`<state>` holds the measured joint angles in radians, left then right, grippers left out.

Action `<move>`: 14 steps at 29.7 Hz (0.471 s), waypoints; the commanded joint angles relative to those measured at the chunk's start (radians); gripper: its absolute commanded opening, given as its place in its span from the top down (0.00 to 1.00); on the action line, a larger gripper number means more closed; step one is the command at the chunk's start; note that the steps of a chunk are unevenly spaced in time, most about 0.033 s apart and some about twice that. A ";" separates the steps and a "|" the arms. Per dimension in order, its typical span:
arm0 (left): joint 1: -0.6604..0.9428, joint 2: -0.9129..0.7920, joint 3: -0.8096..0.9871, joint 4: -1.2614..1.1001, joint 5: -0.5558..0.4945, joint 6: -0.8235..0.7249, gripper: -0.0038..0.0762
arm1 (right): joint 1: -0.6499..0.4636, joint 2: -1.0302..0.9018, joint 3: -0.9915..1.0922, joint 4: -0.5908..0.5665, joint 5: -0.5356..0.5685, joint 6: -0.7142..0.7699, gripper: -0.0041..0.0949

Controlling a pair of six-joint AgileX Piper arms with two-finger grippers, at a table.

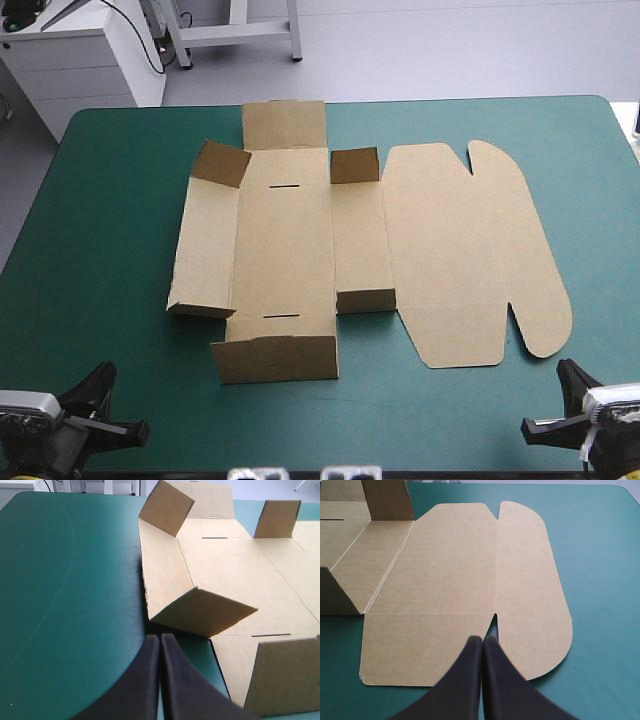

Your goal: Fold the box

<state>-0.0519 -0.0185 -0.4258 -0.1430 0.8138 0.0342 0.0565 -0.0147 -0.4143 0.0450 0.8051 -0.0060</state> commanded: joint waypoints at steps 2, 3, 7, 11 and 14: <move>-0.002 -0.006 -0.021 -0.013 -0.079 -0.008 0.96 | -0.004 -0.022 -0.023 0.002 -0.076 -0.004 0.97; -0.002 -0.006 -0.021 -0.013 -0.079 -0.008 0.96 | -0.004 -0.022 -0.023 0.002 -0.076 -0.004 0.97; -0.002 -0.006 -0.021 -0.013 -0.079 -0.008 0.96 | -0.004 -0.022 -0.023 0.002 -0.076 -0.004 0.97; -0.002 -0.006 -0.021 -0.013 -0.079 -0.008 0.96 | -0.004 -0.022 -0.023 0.002 -0.076 -0.004 0.97; -0.002 -0.001 -0.021 -0.025 -0.077 -0.008 0.96 | -0.004 -0.022 -0.023 0.002 -0.076 -0.004 0.97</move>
<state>-0.0519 -0.0185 -0.4258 -0.1469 0.8138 0.0342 0.0565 -0.0147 -0.4143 0.0450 0.8051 -0.0060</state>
